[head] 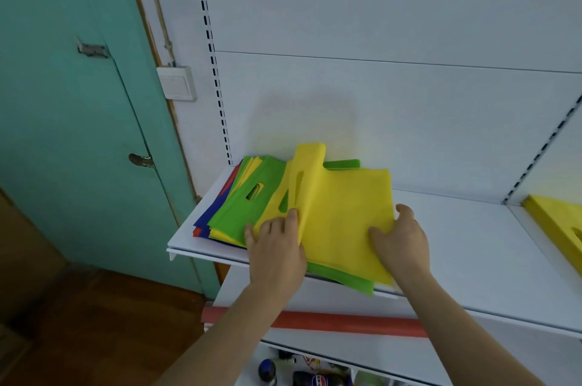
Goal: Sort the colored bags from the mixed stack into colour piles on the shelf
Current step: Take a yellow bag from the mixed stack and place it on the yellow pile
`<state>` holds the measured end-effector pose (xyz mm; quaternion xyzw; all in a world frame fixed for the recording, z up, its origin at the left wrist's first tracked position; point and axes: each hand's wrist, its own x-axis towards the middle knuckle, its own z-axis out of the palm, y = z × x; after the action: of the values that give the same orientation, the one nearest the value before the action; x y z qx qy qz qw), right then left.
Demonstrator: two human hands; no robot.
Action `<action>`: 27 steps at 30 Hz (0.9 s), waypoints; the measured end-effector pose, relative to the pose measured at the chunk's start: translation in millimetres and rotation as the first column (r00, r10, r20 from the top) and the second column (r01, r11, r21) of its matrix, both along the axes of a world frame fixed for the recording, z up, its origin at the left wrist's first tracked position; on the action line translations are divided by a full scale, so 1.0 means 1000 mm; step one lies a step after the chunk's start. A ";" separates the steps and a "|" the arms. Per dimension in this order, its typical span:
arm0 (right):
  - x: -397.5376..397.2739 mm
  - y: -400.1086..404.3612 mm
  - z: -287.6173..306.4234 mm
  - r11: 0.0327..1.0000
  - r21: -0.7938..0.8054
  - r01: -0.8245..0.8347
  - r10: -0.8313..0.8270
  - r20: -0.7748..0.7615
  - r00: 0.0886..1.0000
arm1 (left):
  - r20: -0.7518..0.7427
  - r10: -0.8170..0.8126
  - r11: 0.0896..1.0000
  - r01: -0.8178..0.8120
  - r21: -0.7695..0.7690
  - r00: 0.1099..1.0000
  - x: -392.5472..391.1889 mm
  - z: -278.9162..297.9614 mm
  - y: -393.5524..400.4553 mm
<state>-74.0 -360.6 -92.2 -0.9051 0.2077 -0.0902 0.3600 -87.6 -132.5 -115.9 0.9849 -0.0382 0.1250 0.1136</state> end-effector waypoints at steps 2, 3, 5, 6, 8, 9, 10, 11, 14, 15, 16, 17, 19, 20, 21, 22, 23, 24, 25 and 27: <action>0.002 -0.005 0.003 0.999 0.033 0.020 -0.019 -0.021 1.000 | 0.015 0.010 0.999 -0.010 -0.049 1.000 -0.001 0.001 -0.002; 0.003 -0.008 0.005 0.999 0.028 0.017 -0.016 -0.038 0.999 | 0.014 0.017 0.998 -0.016 -0.065 1.000 0.000 0.003 -0.001; 0.005 -0.015 0.009 1.000 -0.020 0.000 -0.001 -0.045 0.999 | 0.007 0.028 0.997 -0.027 -0.073 1.000 0.003 0.005 0.003; 0.005 -0.019 0.010 0.999 -0.051 -0.004 0.002 -0.034 0.999 | 0.004 0.037 0.997 -0.037 -0.069 0.999 0.004 0.007 0.006; 0.004 -0.027 0.011 0.993 -0.118 0.015 -0.011 0.038 0.999 | -0.007 0.062 0.997 -0.062 -0.049 0.998 0.008 0.010 0.014; 0.003 -0.031 0.012 0.989 -0.147 0.032 -0.019 0.084 0.996 | -0.012 0.074 0.996 -0.074 -0.042 0.997 0.010 0.012 0.017; 0.002 -0.035 0.012 0.985 -0.167 0.043 -0.021 0.130 0.991 | -0.014 0.083 0.995 -0.084 -0.045 0.996 0.012 0.014 0.019; 0.002 -0.038 0.013 0.985 -0.165 0.051 -0.020 0.180 0.983 | -0.014 0.091 0.994 -0.092 -0.056 0.996 0.016 0.016 0.021; -0.002 -0.047 0.016 0.996 -0.071 0.050 -0.023 0.337 0.941 | -0.009 0.093 0.987 -0.093 -0.131 0.996 0.030 0.022 0.025; -0.005 -0.049 0.017 0.998 -0.037 0.051 -0.033 0.387 0.922 | -0.015 0.089 0.980 -0.090 -0.176 0.996 0.036 0.025 0.026; -0.008 -0.051 0.018 0.999 -0.006 0.049 -0.042 0.429 0.902 | -0.028 0.087 0.964 -0.091 -0.251 0.996 0.042 0.029 0.027; -0.013 -0.053 0.018 0.999 0.022 0.044 -0.049 0.467 0.883 | -0.054 0.085 0.923 -0.099 -0.371 0.995 0.049 0.033 0.027; -0.021 -0.057 0.020 0.996 0.092 0.021 -0.067 0.525 0.848 | -0.126 0.067 0.727 -0.134 -0.673 0.990 0.061 0.043 0.025; -0.024 -0.059 0.022 0.991 0.135 0.016 -0.088 0.543 0.835 | -0.141 0.044 0.598 -0.139 -0.790 0.989 0.065 0.048 0.024; -0.025 -0.061 0.025 0.985 0.172 0.016 -0.110 0.556 0.824 | -0.124 0.022 0.485 -0.119 -0.866 0.992 0.067 0.053 0.024; -0.027 -0.063 0.028 0.980 0.197 0.020 -0.130 0.566 0.814 | -0.081 0.011 0.413 -0.078 -0.908 0.997 0.069 0.056 0.023; -0.027 -0.065 0.030 0.978 0.208 0.025 -0.143 0.576 0.805 | -0.024 0.003 0.374 -0.023 -0.927 1.000 0.070 0.060 0.023; -0.028 -0.066 0.032 0.977 0.210 0.030 -0.150 0.586 0.796 | 0.030 -0.011 0.353 0.032 -0.935 0.999 0.071 0.063 0.022; -0.029 -0.066 0.033 0.978 0.208 0.032 -0.152 0.597 0.788 | 0.070 -0.031 0.339 0.076 -0.938 0.997 0.071 0.065 0.022; -0.031 -0.065 0.030 0.981 0.195 0.022 -0.136 0.598 0.789 | 0.103 -0.077 0.331 0.123 -0.936 0.992 0.068 0.067 0.019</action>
<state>-105.1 -425.9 -62.3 -0.7825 0.1259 -0.3728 0.4826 -19.5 -113.8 -48.8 0.7331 -0.0217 0.1367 0.6659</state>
